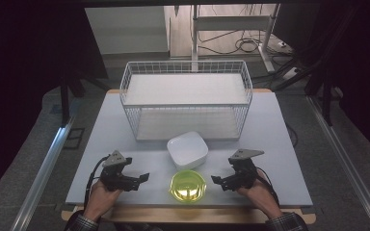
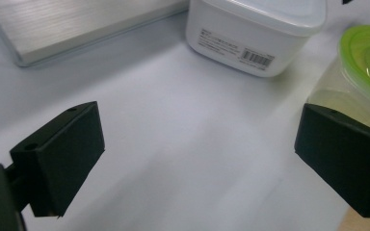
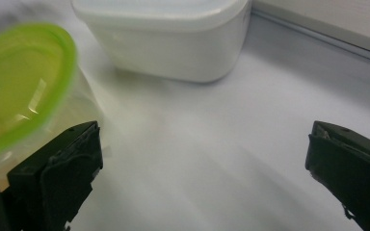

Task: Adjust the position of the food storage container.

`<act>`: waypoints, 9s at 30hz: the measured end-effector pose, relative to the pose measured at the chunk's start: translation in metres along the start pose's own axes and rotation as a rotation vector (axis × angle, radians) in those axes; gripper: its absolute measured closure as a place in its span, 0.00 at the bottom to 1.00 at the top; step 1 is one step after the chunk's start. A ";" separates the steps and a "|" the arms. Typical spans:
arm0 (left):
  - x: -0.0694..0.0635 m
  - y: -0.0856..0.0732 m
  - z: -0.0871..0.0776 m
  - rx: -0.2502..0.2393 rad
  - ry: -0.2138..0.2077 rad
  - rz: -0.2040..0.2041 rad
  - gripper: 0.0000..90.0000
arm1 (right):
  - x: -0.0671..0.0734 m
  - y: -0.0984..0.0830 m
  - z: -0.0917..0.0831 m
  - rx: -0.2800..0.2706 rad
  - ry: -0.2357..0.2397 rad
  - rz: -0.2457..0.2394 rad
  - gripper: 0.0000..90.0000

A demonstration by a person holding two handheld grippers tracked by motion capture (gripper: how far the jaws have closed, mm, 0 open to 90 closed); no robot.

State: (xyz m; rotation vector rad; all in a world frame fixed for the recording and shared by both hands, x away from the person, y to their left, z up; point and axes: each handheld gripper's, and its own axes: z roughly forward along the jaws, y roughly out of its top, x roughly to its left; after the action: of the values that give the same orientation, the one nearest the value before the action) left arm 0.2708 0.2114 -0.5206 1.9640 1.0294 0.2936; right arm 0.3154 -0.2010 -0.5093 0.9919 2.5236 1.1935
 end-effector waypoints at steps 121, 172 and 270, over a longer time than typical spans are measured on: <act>-0.013 0.003 0.008 0.041 0.124 0.156 0.17 | -0.011 0.007 -0.052 0.111 -0.057 -0.032 0.97; -0.002 0.056 0.076 0.097 0.083 0.063 0.94 | -0.006 0.080 0.051 0.141 -0.076 0.057 0.99; -0.016 0.051 0.069 0.111 0.015 0.060 0.91 | 0.003 0.051 0.043 0.058 -0.057 0.124 0.99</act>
State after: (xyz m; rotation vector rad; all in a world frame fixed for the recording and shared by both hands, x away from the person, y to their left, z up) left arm 0.3265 0.1439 -0.5185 2.0983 1.0163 0.2902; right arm 0.3558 -0.1493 -0.4999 1.1945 2.4978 1.1121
